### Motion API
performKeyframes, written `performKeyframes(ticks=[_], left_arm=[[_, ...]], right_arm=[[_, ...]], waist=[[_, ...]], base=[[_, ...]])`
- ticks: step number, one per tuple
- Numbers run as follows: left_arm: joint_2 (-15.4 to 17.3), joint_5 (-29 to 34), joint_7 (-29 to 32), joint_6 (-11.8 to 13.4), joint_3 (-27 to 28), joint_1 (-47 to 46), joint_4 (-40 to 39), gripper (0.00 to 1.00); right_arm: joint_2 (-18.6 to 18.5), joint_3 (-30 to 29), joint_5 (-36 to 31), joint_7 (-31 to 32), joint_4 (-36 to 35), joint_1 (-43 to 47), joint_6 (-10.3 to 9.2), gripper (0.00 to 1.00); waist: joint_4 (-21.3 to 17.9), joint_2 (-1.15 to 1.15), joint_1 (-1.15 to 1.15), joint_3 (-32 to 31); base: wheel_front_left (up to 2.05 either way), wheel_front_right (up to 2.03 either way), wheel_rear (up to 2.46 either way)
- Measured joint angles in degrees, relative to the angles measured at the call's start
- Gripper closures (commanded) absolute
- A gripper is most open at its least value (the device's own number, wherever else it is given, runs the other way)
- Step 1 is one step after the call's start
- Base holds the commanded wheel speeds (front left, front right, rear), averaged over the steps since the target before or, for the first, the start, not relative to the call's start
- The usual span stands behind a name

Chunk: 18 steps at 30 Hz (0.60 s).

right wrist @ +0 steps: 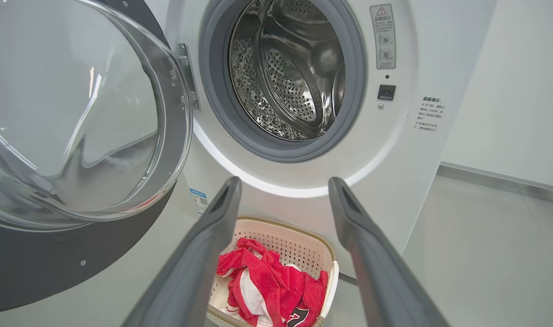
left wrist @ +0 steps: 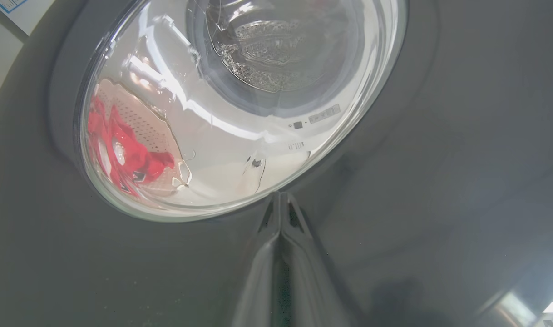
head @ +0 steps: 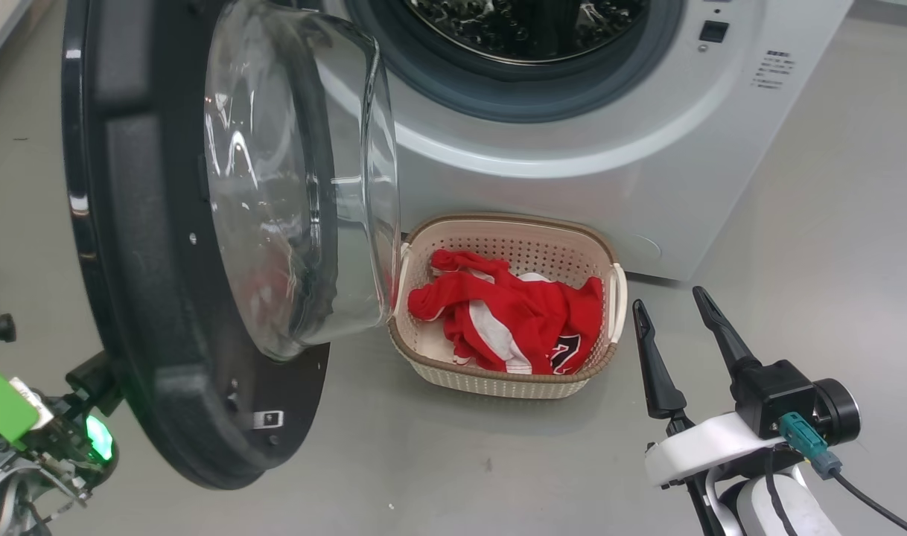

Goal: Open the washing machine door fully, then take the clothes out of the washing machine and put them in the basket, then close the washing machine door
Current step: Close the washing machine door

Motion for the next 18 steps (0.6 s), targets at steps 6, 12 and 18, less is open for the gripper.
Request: performKeyframes(ticks=[6,12,18], left_arm=[[-1.2,-0.2,1.2,0.0,-0.5,1.1,-2.9,1.00],[-1.6,-1.0,1.7,0.0,-0.4,2.0,-4.8,1.00],[-2.2,-0.9,1.6,0.0,0.1,2.0,-6.3,1.00]], right_arm=[[0.6,0.5,0.2,-0.5,0.4,-0.4,0.00,0.00],[0.9,1.3,0.5,-1.1,0.6,-0.5,0.00,0.00],[1.3,1.7,0.5,-1.6,0.7,-0.9,0.00,0.00]], waist=[[-2.8,0.00,0.00,0.1],[-6.1,0.00,0.00,0.4],[-10.0,0.00,0.00,1.2]], base=[[0.00,0.00,0.00],[0.00,0.00,0.00],[0.00,0.00,0.00]])
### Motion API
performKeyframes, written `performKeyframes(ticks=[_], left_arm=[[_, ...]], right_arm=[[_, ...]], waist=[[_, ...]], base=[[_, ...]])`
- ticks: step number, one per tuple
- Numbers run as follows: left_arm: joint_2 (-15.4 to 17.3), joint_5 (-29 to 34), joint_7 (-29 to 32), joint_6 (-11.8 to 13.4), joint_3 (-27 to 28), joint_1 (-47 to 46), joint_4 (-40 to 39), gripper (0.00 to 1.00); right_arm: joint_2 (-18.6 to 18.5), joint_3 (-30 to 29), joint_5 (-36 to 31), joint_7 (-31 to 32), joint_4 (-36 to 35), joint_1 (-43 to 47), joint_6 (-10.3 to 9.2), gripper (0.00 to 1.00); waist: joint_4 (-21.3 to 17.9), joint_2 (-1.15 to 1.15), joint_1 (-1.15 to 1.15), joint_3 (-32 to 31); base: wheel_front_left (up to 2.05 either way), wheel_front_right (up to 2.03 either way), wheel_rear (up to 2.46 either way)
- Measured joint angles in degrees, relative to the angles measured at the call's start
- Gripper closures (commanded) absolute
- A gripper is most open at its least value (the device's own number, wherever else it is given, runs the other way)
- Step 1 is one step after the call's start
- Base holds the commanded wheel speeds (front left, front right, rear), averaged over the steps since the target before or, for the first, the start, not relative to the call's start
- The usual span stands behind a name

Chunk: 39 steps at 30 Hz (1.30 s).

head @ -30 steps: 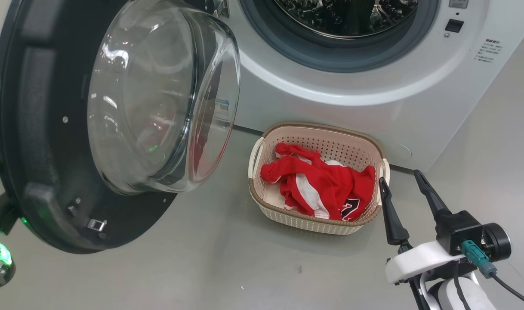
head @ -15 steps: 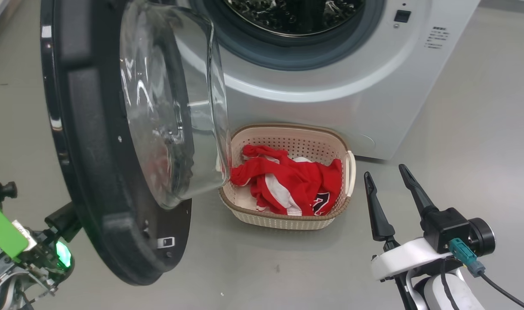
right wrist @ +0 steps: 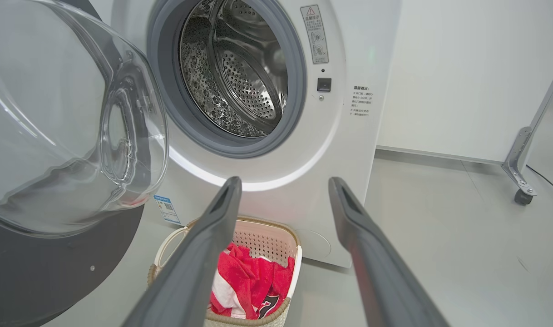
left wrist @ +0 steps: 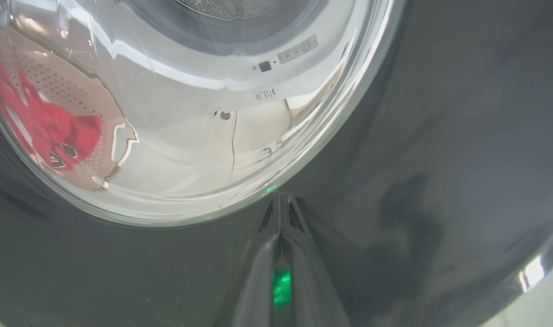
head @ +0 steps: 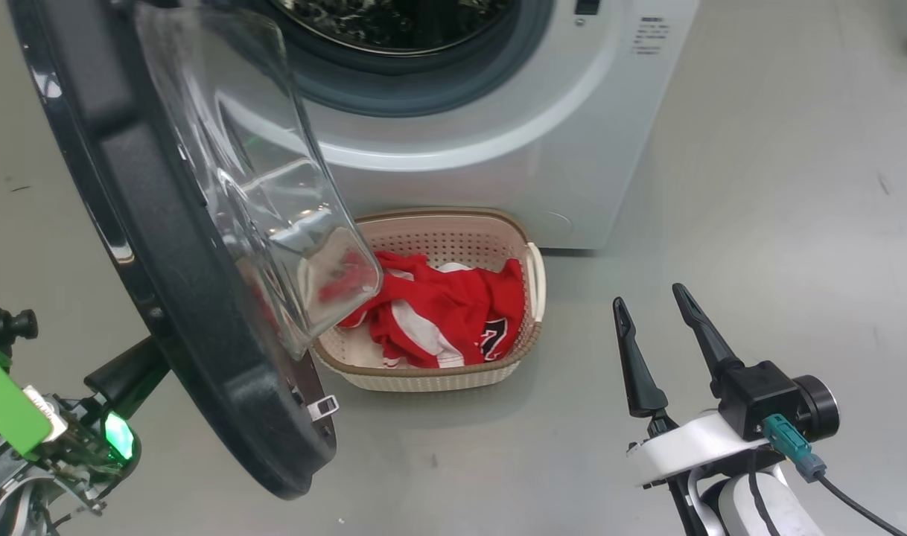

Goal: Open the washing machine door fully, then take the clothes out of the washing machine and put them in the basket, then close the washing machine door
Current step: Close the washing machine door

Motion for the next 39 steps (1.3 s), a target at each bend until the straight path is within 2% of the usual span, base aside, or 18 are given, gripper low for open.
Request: performKeyframes(ticks=[15,29,39], left_arm=[[-0.6,0.0,-0.7,0.0,0.6,-3.2,-1.8,1.00],[-1.4,0.2,-1.6,0.2,-0.2,-11.9,-0.7,1.00],[-1.4,1.2,-3.9,1.8,0.7,-19.4,2.1,1.00]], right_arm=[[1.0,0.3,0.9,-1.4,0.4,-1.4,-0.08,0.00],[1.3,0.7,1.0,-2.5,0.4,-4.5,-0.09,0.00],[1.6,1.9,1.7,-2.8,0.8,-5.7,-0.09,0.00]], waist=[[-9.4,0.00,0.00,3.7],[-14.6,0.00,0.00,9.0],[-19.0,0.00,0.00,11.9]], base=[[0.00,0.00,0.00],[0.00,0.00,0.00],[0.00,0.00,0.00]])
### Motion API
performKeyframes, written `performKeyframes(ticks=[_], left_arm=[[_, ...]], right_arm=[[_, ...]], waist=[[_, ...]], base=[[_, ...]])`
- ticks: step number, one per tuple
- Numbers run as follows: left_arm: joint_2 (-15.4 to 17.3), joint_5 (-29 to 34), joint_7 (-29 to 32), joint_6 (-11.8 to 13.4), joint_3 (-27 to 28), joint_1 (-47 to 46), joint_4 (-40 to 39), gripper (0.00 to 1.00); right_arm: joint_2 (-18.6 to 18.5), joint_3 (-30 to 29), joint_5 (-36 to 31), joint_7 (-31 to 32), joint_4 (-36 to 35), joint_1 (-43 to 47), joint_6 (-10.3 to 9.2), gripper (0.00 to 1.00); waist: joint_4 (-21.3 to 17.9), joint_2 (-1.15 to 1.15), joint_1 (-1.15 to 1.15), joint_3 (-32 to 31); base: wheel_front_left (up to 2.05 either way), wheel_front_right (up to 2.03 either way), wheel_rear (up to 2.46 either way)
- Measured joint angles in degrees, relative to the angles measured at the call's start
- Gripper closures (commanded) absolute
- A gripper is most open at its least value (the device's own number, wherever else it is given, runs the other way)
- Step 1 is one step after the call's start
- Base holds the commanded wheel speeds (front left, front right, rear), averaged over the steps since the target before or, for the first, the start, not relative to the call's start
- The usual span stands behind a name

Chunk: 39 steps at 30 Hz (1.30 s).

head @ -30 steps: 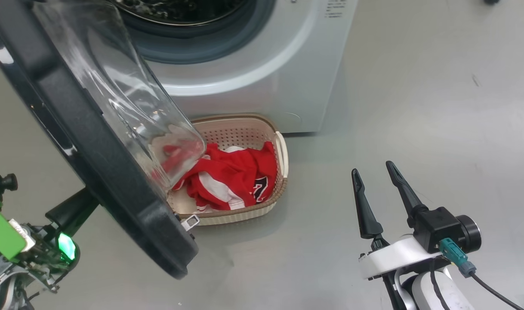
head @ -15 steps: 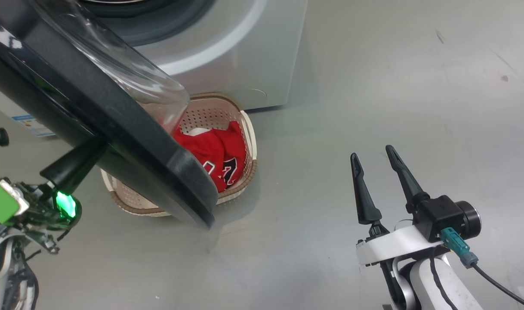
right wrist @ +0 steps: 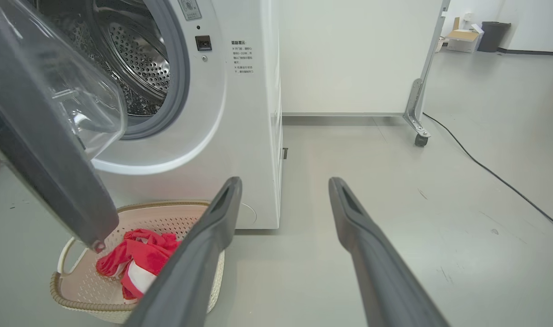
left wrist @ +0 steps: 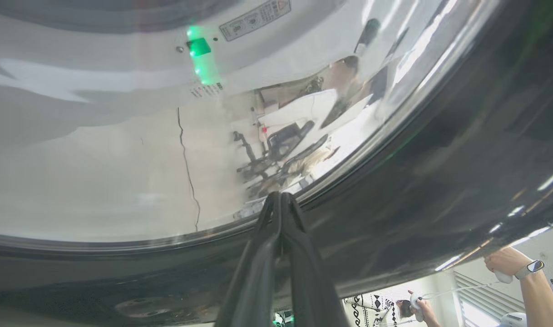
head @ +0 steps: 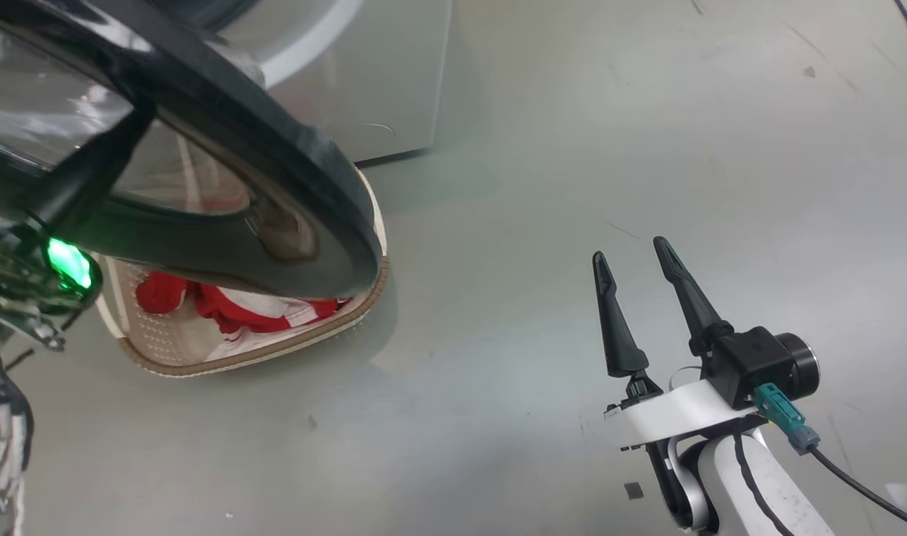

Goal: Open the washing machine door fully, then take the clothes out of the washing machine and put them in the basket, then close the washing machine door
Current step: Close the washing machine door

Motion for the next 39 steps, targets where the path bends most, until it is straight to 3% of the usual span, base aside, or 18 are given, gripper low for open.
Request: performKeyframes(ticks=[4,18,28,32,39], left_arm=[[0.1,1.5,-2.1,1.3,1.1,-4.9,3.2,1.00],[-0.2,5.2,-7.0,1.7,1.8,-13.9,10.8,1.00],[-0.7,5.9,-8.5,0.9,1.3,-16.9,15.9,1.00],[-2.7,5.7,-8.8,0.0,1.3,-17.2,17.5,1.00],[-3.5,4.8,-8.5,-1.3,2.3,-15.5,19.6,1.00]], right_arm=[[0.1,0.3,0.3,-0.2,0.3,-0.6,-0.05,0.00],[0.2,0.8,0.9,-0.4,1.0,-2.0,-0.08,0.00],[0.4,0.8,2.0,-0.4,1.0,-2.5,-0.13,0.00],[0.4,-0.2,2.0,-0.4,0.9,-2.6,-0.15,0.00],[0.5,-1.0,1.8,-0.5,1.2,-2.6,-0.15,0.00]], waist=[[-2.6,0.00,0.00,1.7],[-6.1,0.00,0.00,4.4],[-6.6,0.00,0.00,4.6],[-5.8,0.00,0.00,4.4],[-3.8,0.00,0.00,3.3]], base=[[0.00,0.00,0.00],[0.00,0.00,0.00],[0.00,0.00,0.00],[0.00,0.00,0.00],[0.00,0.00,0.00]])
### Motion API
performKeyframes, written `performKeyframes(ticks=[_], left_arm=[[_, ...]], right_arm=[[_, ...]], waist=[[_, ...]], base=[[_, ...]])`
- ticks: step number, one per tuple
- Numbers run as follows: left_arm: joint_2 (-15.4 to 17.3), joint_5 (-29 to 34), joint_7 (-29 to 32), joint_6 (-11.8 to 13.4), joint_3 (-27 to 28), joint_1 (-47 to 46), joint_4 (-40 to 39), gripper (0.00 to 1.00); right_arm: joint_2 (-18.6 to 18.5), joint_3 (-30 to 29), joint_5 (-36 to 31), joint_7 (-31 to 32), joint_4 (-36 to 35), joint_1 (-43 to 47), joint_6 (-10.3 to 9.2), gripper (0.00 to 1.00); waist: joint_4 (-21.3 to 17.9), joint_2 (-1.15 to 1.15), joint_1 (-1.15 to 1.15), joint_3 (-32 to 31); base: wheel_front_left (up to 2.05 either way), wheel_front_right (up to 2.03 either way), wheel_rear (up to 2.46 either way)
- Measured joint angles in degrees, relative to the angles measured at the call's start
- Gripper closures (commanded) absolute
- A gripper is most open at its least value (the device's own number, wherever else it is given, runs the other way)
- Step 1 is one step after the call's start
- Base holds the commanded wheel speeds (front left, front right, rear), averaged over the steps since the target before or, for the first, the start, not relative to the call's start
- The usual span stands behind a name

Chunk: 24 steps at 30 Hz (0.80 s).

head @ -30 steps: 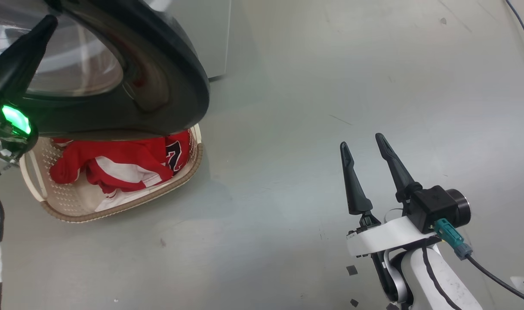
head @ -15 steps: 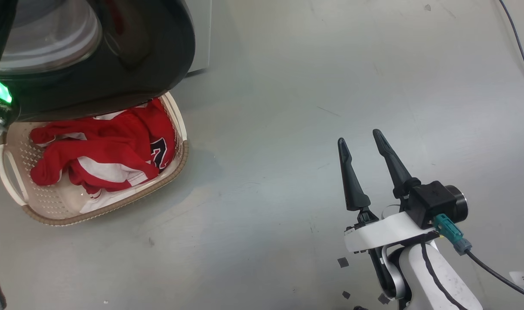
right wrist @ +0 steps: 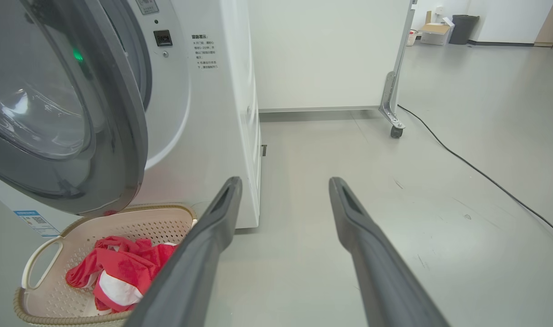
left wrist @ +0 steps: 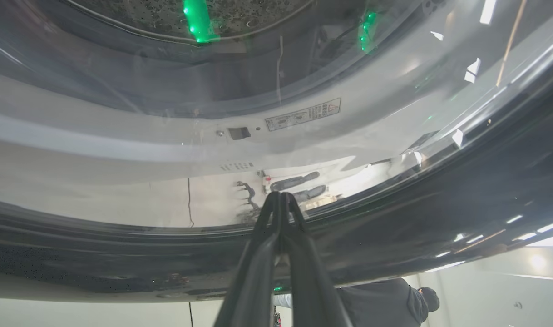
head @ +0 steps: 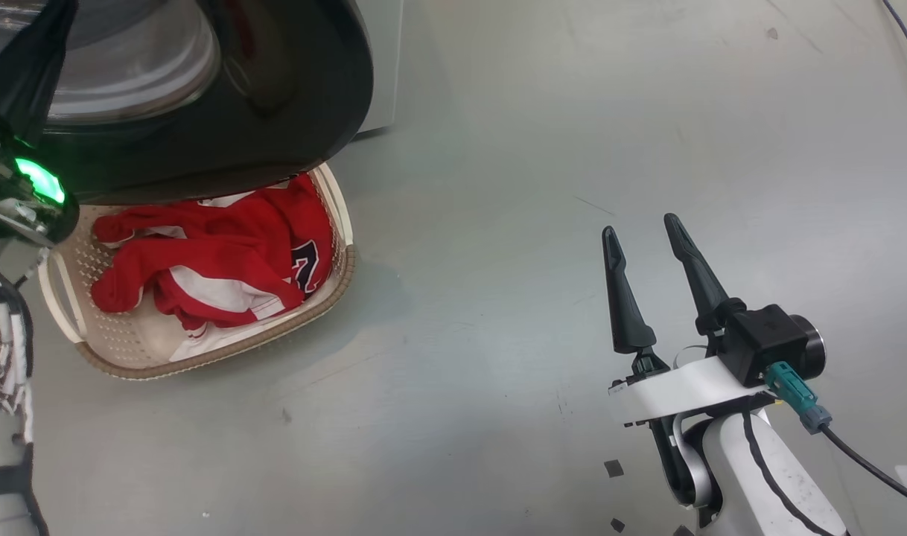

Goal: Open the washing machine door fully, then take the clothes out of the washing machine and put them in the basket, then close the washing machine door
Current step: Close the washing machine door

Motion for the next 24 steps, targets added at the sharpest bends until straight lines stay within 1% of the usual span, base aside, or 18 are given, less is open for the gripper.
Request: performKeyframes(ticks=[6,12,13,14,15,16,17,18,22,24], left_arm=[[-0.5,-0.1,0.0,-0.5,1.1,5.8,0.5,1.00],[-1.6,0.0,-3.0,-0.5,4.3,11.9,0.4,1.00],[-2.0,0.0,-3.3,-0.5,4.8,12.9,0.1,0.92],[-2.4,0.0,-3.5,-0.5,5.1,13.9,-0.7,0.72],[-2.9,0.1,-3.6,-0.5,5.4,14.7,-1.6,0.60],[-3.2,0.4,-4.0,-0.5,5.6,15.5,-2.4,0.36],[-3.6,0.5,-4.5,-0.5,6.1,16.3,-3.3,0.07],[-4.0,0.5,-5.1,-0.5,6.5,17.1,-4.1,0.00],[-5.5,1.3,-6.7,-0.5,7.9,20.5,-7.1,0.00],[-6.4,2.6,-8.5,-0.5,8.2,22.4,-8.2,0.00]], right_arm=[[0.0,-0.9,-0.5,0.0,1.0,0.0,-0.01,0.00],[0.0,-1.9,-0.6,0.0,1.7,0.0,-0.01,0.00],[0.0,-2.1,-0.6,0.0,1.9,0.1,-0.01,0.00],[0.0,-2.3,-0.6,0.0,2.0,0.2,-0.01,0.00],[0.0,-2.6,-0.7,0.0,2.2,0.3,-0.01,0.00],[0.0,-2.8,-0.9,0.0,2.3,0.5,-0.01,0.00],[0.0,-3.0,-1.1,0.0,2.5,0.7,-0.01,0.00],[0.0,-3.2,-1.1,0.0,2.6,0.9,-0.01,0.00],[-0.3,-3.7,-1.2,0.0,2.9,1.4,-0.01,0.00],[-0.4,-3.9,-1.2,0.0,3.1,1.9,-0.02,0.00]], waist=[[2.2,0.00,0.00,-1.6],[4.3,0.00,0.00,-3.9],[4.7,0.00,0.00,-4.3],[5.1,0.00,0.00,-4.7],[5.5,0.00,0.00,-5.1],[5.9,0.00,0.00,-5.5],[6.3,0.00,0.00,-5.9],[6.7,0.00,0.00,-6.3],[8.5,0.00,0.00,-7.9],[9.3,0.00,0.00,-8.7]], base=[[0.00,0.00,0.00],[0.00,0.00,0.00],[0.00,0.00,0.00],[0.00,0.00,0.00],[0.00,0.00,0.00],[0.00,0.00,0.00],[0.00,0.00,0.00],[0.00,0.00,0.00],[0.00,0.00,0.00],[0.00,0.00,0.00]])
